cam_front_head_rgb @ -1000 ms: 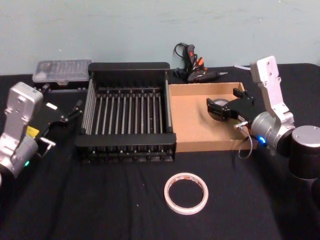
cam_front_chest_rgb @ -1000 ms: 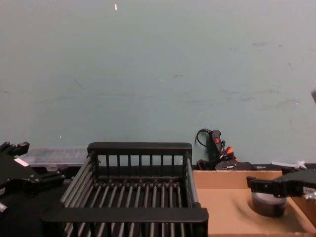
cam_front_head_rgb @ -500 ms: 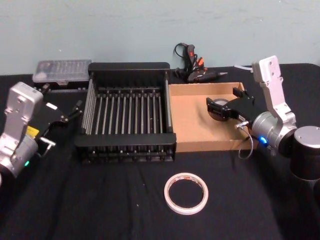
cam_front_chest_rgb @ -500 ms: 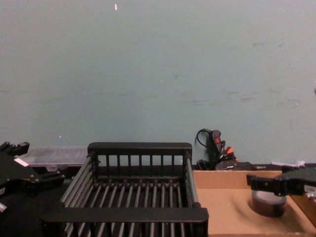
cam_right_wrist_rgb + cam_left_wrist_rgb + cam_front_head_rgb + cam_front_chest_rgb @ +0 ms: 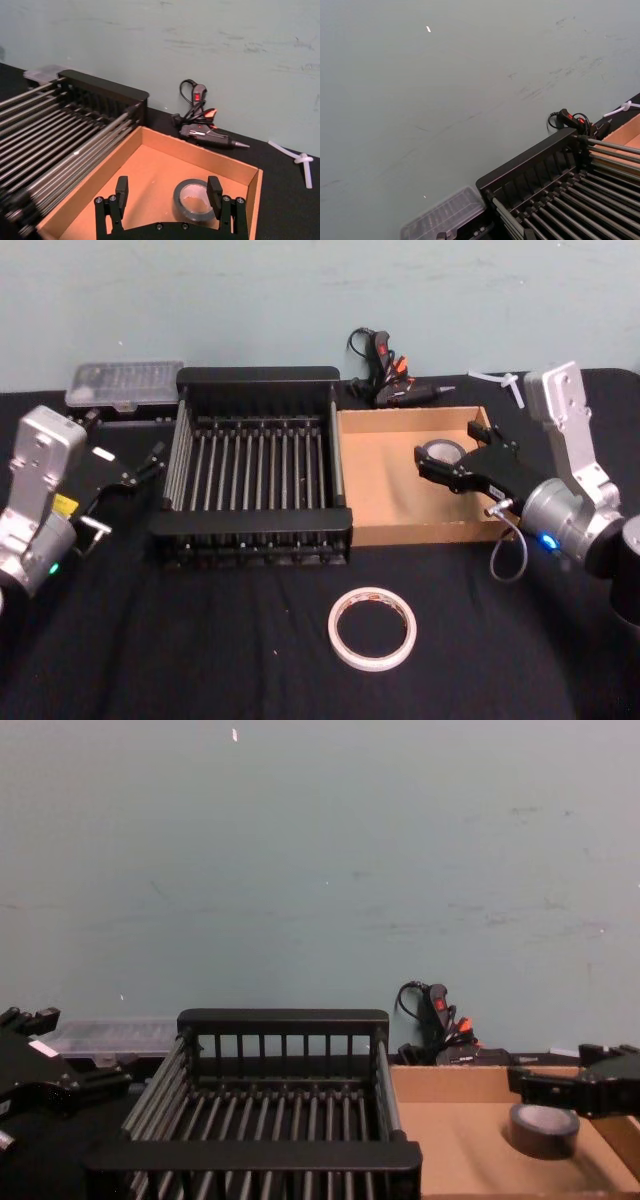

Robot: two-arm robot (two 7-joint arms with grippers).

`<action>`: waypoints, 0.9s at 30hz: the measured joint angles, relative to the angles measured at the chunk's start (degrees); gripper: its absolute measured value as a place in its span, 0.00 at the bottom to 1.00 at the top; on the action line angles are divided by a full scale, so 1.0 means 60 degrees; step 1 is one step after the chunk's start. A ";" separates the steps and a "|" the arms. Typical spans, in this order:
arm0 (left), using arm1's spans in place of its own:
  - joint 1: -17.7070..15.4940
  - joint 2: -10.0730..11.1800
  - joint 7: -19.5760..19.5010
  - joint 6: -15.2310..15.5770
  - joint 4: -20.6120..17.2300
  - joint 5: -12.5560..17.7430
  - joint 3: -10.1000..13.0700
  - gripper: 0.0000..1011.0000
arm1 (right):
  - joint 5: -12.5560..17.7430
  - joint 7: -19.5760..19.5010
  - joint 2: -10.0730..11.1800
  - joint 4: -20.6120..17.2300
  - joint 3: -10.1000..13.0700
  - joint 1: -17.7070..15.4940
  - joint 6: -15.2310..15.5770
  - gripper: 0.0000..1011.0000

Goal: Pick up the white tape and place it into the black box , Pick up the silver tape and place it into the brown box.

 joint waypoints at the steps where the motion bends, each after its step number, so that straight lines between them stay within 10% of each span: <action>1: 0.0000 0.0000 0.0001 0.0000 0.0000 0.0000 0.0000 0.99 | 0.0019 0.0027 0.0046 -0.0093 0.0003 -0.0067 -0.0005 0.99; 27: 0.0000 0.0000 0.0001 0.0000 0.0000 0.0000 0.0000 0.99 | 0.0864 0.0434 0.1433 -0.2579 -0.0106 -0.2532 -0.0083 0.99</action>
